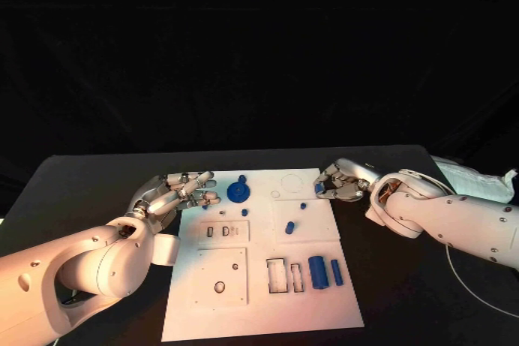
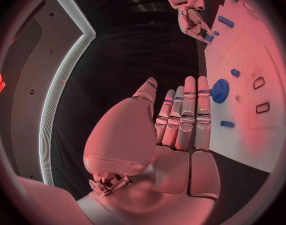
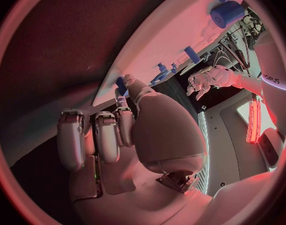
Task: Assemble the parts on the task board
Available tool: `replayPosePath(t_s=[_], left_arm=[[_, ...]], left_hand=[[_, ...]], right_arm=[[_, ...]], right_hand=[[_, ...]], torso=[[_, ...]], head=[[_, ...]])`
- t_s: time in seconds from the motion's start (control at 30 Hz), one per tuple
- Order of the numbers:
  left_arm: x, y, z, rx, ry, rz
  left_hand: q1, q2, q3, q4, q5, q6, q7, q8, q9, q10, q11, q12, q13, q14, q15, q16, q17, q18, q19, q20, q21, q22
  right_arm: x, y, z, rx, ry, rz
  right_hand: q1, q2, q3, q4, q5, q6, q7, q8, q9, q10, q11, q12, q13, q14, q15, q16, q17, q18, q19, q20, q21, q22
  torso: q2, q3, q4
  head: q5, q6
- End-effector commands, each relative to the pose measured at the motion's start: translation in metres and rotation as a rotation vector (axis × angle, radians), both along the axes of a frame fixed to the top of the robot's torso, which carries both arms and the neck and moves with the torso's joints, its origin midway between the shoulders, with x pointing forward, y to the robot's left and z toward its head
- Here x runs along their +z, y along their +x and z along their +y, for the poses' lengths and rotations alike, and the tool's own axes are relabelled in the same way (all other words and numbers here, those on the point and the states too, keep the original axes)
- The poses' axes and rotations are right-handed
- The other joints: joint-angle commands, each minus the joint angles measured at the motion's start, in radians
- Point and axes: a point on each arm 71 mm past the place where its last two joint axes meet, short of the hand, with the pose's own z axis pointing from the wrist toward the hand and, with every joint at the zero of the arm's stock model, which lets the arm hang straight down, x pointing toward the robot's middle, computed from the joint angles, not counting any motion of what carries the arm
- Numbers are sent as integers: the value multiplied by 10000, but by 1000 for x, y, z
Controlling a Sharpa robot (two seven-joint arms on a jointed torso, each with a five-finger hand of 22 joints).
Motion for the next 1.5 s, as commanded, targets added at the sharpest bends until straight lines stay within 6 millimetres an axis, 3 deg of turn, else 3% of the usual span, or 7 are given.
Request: replayPosePath(t_s=[0.03,0.33,0.57,0.77,0.93,1.13,1.5], left_arm=[[1,-1,-2,-189,-137,-75],[0,1,-1,-132,-112,-64],[-1,5,4,22,-93,-25],[-3,9,10,235,-86,3],[-5,13,18,494,-90,35],[-6,16,24,689,-108,65],[-5,14,25,673,-170,109]], left_hand=[[21,40,13,-55,-48,-58,24,-49,0,-60,26,-64,-13,23,61,-52,9,114,29,47,-53,-9],[26,45,16,-61,-48,-58,25,-51,0,-62,26,-64,-13,24,61,-54,12,115,30,47,-54,-10],[33,48,19,-70,-48,-60,24,-53,0,-65,26,-65,-13,24,61,-58,16,115,31,47,-55,-11],[33,48,19,-70,-48,-60,24,-53,0,-65,26,-65,-13,24,61,-58,16,115,31,47,-55,-11],[35,48,20,-73,-48,-61,24,-54,0,-66,26,-65,-13,23,61,-60,17,114,31,47,-56,-11],[46,49,24,-90,-48,-65,23,-58,1,-70,27,-66,-14,14,63,-72,24,112,28,48,-61,-15],[54,52,26,-104,-49,-67,24,-61,1,-74,28,-66,-14,-1,67,-88,28,110,20,50,-69,-20]], right_arm=[[4,-1,5,-286,263,-322],[22,-12,45,-434,957,230],[26,-21,96,88,557,519],[23,-28,137,613,122,591],[13,-34,163,938,-53,775],[-1,-41,186,1348,-290,945],[-12,-50,206,1780,-595,1095]], right_hand=[[90,280,72,22,-5,294,-187,68,85,108,-50,15,1298,908,-65,35,1968,-120,147,-51,40,690],[-155,314,237,15,210,187,-156,-51,43,63,-36,-101,1240,892,-69,-1,1892,-119,144,-77,29,672],[-293,357,372,-1,359,136,-128,-121,22,25,-12,-192,1192,882,-54,-24,1844,-115,136,-71,17,651],[-354,357,399,6,377,142,-126,-131,21,-4,-7,-258,1154,874,-49,-44,1801,-106,116,-67,-4,608],[-388,351,420,2,384,155,-129,-132,23,-37,-8,-326,1115,866,-48,-60,1767,-102,108,-64,-13,591],[-431,330,430,-1,375,157,-128,-138,22,-41,-8,-331,1114,864,-48,-64,1760,-102,107,-62,-16,589],[-548,241,450,-19,361,144,-119,-166,15,-94,-2,-430,1062,858,-46,-80,1732,-99,100,-59,-28,573]], torso=[[-10,-3,10],[-35,-32,22],[-131,-102,98],[-208,-164,132],[-299,-234,180],[-352,-292,221],[-324,-270,176]], head=[[-21,-2],[51,-13],[194,-167],[452,-336],[496,-478],[540,-602],[618,-624]])
